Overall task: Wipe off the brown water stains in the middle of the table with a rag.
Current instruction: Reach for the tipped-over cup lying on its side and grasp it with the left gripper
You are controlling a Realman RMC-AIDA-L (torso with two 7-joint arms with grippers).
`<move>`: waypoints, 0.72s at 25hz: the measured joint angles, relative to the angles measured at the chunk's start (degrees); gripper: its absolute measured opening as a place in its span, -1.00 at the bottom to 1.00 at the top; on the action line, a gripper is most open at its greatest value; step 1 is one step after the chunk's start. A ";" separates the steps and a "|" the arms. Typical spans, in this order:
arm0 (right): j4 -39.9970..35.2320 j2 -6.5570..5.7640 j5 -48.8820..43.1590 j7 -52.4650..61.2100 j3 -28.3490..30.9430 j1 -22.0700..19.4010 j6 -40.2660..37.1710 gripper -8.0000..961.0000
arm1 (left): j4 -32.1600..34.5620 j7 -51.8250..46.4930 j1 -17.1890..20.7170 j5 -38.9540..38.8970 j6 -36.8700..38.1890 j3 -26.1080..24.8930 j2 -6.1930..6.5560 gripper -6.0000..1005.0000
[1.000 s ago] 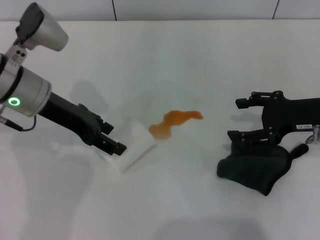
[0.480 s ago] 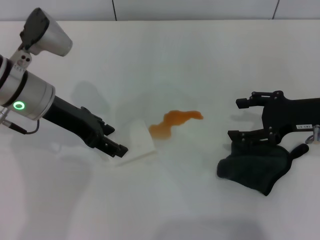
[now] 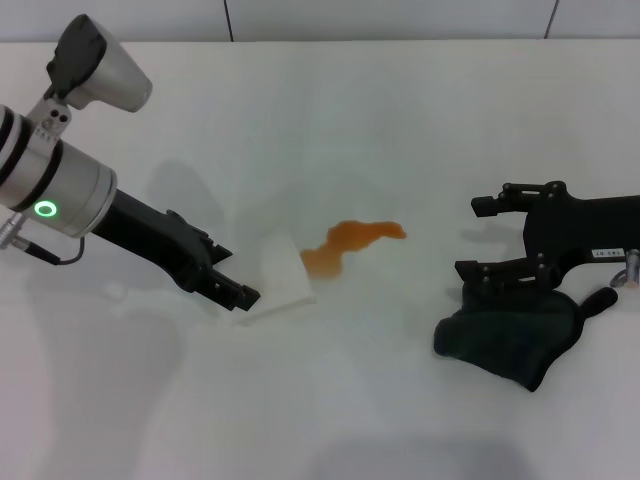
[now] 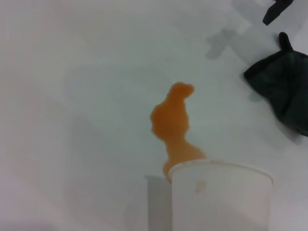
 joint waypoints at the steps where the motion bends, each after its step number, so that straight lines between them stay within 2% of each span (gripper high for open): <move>1: 0.00 0.00 0.00 0.00 0.00 0.00 0.00 0.78 | 0.00 0.00 -0.07 0.00 -0.01 0.00 0.00 0.62; 18: 0.00 0.00 -0.01 0.00 0.00 -0.12 0.21 0.78 | 3.33 1.33 -1.95 3.17 -2.02 0.10 0.23 0.61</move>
